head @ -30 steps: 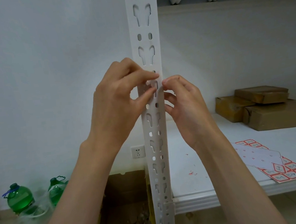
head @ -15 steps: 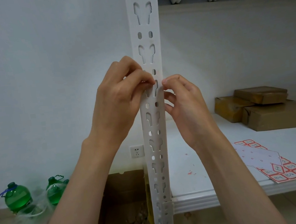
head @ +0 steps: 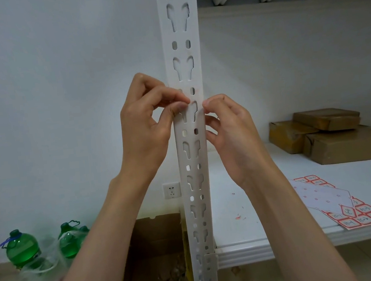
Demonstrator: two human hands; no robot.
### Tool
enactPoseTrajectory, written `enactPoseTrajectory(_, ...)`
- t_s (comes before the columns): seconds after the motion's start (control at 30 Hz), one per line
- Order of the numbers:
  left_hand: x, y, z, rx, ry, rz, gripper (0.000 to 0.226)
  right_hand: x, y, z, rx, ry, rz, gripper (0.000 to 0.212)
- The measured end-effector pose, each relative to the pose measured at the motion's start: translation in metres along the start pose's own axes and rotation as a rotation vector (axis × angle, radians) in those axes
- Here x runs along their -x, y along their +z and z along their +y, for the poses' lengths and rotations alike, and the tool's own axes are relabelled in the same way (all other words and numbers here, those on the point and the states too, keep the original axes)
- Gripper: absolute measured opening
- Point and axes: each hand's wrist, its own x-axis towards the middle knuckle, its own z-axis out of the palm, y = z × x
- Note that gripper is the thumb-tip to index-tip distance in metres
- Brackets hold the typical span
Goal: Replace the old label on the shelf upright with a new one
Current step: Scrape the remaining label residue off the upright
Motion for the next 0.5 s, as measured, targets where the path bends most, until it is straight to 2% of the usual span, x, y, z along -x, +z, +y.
enactPoseTrajectory(0.3,0.0006,-0.0008,0.002,0.06,-0.045,0.017,0.008,0.0003,-0.0004,-0.0003,0.032,-0.004,0.006,0.018)
enactPoseTrajectory(0.5,0.0014,-0.0004,0.0073,-0.253,0.209,-0.004,0.007,0.002,0.0043,-0.0001,0.208,-0.093,0.109,0.014)
